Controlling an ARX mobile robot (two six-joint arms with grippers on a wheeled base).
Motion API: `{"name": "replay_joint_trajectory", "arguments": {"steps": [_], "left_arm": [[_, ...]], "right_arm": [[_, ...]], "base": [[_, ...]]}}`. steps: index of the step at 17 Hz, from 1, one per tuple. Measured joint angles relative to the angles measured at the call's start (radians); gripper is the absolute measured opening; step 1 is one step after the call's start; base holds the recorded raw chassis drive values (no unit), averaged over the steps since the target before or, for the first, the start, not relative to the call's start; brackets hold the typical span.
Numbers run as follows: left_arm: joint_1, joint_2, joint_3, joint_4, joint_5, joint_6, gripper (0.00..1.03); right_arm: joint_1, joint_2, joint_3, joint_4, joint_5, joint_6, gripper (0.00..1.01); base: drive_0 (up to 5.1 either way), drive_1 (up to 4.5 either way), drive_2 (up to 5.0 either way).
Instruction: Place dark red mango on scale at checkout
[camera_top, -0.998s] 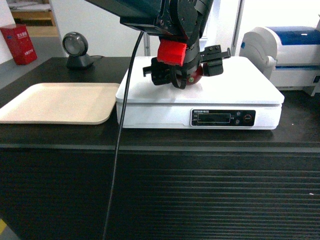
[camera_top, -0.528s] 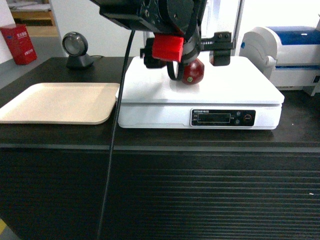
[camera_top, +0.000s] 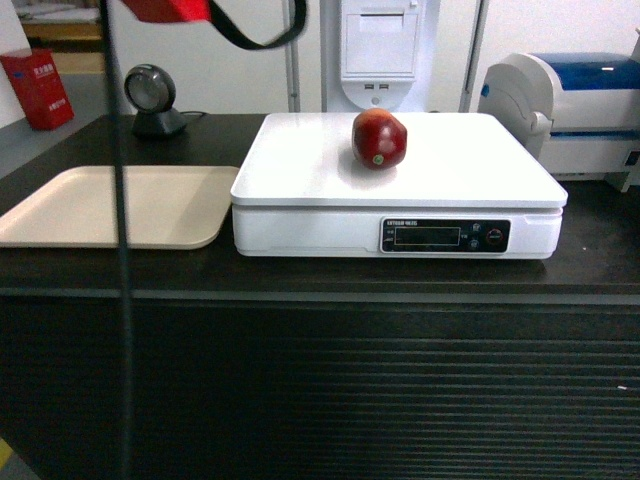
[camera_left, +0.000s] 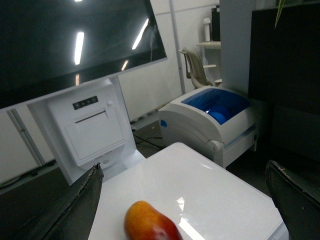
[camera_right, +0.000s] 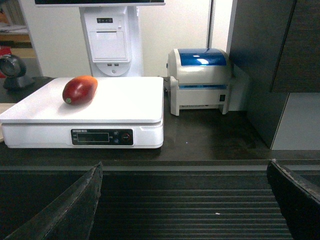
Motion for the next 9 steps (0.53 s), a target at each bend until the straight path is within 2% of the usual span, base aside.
{"name": "replay_joint_trajectory", "arguments": {"steps": [1, 3, 4, 6, 7, 8, 9], "left_arm": [[0.044, -0.068, -0.051, -0.024, 0.057, -0.013, 0.98], [0.144, -0.155, -0.111, -0.162, 0.214, -0.110, 0.98], [0.193, -0.185, -0.133, -0.223, 0.234, -0.149, 0.98], [0.305, -0.266, -0.200, -0.285, 0.218, -0.179, 0.98], [0.367, -0.324, -0.247, -0.289, 0.188, -0.181, 0.98], [0.419, -0.381, -0.290, -0.285, 0.170, -0.175, 0.98], [0.473, -0.446, -0.351, -0.260, 0.127, -0.148, 0.98]], "right_arm": [[0.000, 0.000, 0.000, 0.000, 0.000, 0.000, 0.98], [0.000, 0.000, 0.000, 0.000, 0.000, 0.000, 0.98], [0.000, 0.000, 0.000, 0.000, 0.000, 0.000, 0.98], [0.000, 0.000, 0.000, 0.000, 0.000, 0.000, 0.98], [0.000, 0.000, 0.000, 0.000, 0.000, 0.000, 0.98], [0.000, 0.000, 0.000, 0.000, 0.000, 0.000, 0.98], [0.000, 0.000, 0.000, 0.000, 0.000, 0.000, 0.98]], "base": [[0.0, 0.00, 0.0], [0.0, 0.00, 0.0], [0.0, 0.00, 0.0], [0.0, 0.00, 0.0], [0.0, 0.00, 0.0], [0.0, 0.00, 0.0], [0.0, 0.00, 0.0]]}}
